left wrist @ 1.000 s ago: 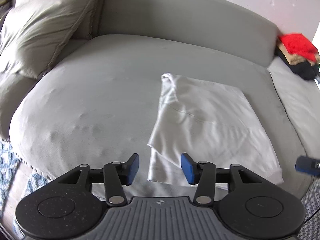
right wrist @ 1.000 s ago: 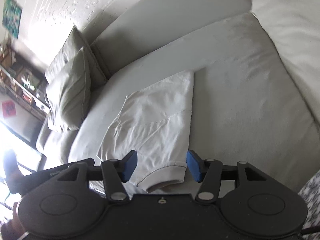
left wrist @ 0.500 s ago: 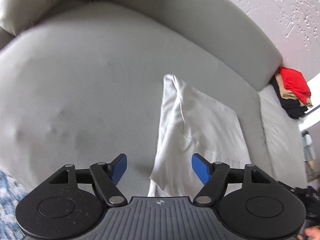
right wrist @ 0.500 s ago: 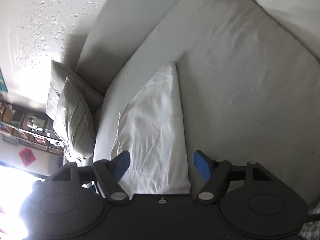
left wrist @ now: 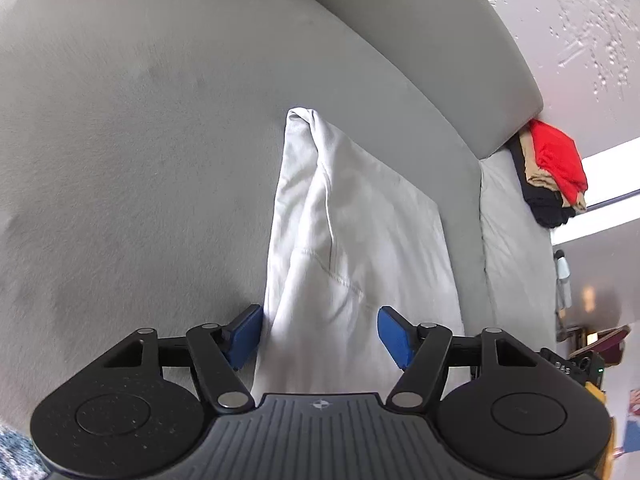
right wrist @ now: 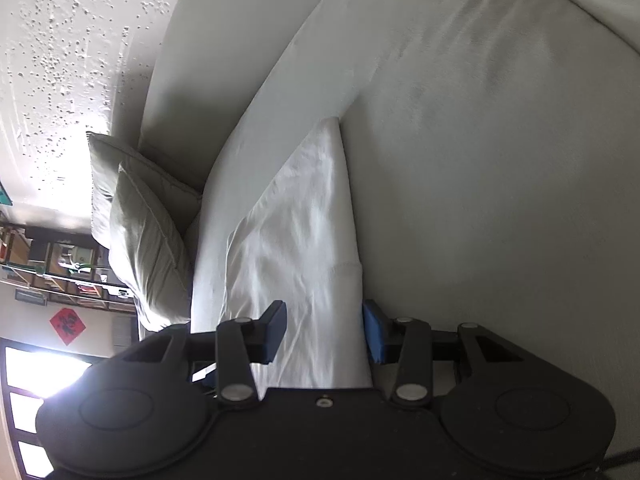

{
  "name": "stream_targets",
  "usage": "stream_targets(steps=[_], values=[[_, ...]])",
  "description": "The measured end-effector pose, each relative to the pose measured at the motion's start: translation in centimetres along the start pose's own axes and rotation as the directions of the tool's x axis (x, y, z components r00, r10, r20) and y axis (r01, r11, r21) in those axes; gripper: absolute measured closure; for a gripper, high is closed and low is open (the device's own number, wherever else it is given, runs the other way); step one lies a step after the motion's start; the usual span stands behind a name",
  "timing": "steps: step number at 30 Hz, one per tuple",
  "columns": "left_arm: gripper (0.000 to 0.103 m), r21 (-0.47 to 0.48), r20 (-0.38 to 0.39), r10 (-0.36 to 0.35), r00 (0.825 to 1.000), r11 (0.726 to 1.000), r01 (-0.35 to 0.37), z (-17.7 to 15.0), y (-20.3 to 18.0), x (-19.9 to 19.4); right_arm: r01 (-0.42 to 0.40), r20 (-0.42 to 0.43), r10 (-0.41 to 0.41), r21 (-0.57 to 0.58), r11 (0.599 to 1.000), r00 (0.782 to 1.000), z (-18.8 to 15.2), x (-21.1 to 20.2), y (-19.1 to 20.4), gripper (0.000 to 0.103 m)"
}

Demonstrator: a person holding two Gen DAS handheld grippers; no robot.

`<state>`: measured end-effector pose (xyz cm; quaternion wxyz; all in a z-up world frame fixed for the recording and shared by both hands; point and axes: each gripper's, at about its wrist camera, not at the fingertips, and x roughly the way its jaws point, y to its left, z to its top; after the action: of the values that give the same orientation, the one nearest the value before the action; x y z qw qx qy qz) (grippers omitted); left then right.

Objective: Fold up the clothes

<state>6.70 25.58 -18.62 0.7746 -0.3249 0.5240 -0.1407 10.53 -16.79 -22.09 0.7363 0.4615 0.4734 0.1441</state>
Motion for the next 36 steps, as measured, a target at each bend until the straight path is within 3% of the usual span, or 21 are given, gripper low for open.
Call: stream_targets(steps=[10,13,14,15,16,17,21,25,29,32,36], values=[[0.039,-0.022,-0.005,-0.088,0.996,0.996,0.088,4.0,-0.7,5.1,-0.068,0.016,0.067,0.081,0.994,0.998,4.5,4.8,-1.5,0.071],[0.047,-0.031,0.008,-0.098,0.995,0.995,0.098,4.8,-1.0,6.2,-0.080,0.038,0.077,0.098,0.992,0.996,5.5,5.9,-1.9,0.084],[0.056,-0.031,0.016,-0.092,0.996,0.995,0.093,4.9,-1.1,6.4,-0.079,0.046,0.074,0.098,0.992,0.996,5.7,6.2,-2.1,0.095],[0.071,-0.037,0.022,-0.082,0.996,0.996,0.083,4.9,-1.1,6.5,-0.062,0.051,0.058,0.099,0.993,0.997,5.8,6.4,-2.3,0.099],[0.078,-0.047,0.029,-0.067,0.997,0.997,0.068,4.9,-1.1,6.5,-0.057,0.052,0.052,0.089,0.994,0.997,5.8,6.5,-2.2,0.100],[0.090,-0.048,0.035,-0.052,0.998,0.997,0.054,4.7,-1.2,6.4,-0.051,0.054,0.046,0.079,0.996,0.997,5.7,6.5,-2.0,0.100],[0.096,0.036,0.116,0.006,0.993,0.999,-0.011,3.2,-3.7,4.8,0.035,0.121,-0.022,-0.110,0.993,0.992,4.2,5.0,0.9,0.098],[0.097,0.203,0.256,0.001,0.967,0.978,-0.055,-0.4,-9.1,1.3,0.032,0.217,0.024,-0.249,0.968,0.976,1.4,1.0,4.3,0.098],[0.097,0.362,0.395,-0.057,0.917,0.927,-0.099,-4.8,-14.9,-2.6,0.019,0.330,0.097,-0.331,0.944,0.939,-2.2,-6.5,6.3,0.099],[0.097,0.464,0.466,-0.137,0.874,0.879,-0.109,-8.3,-19.4,-5.1,0.029,0.432,0.142,-0.365,0.930,0.891,-5.0,-12.9,6.9,0.098],[0.097,0.586,0.429,-0.278,0.860,0.810,-0.031,-12.7,-24.9,-4.9,0.086,0.582,0.144,-0.349,0.933,0.800,-8.3,-21.7,5.8,0.099]])
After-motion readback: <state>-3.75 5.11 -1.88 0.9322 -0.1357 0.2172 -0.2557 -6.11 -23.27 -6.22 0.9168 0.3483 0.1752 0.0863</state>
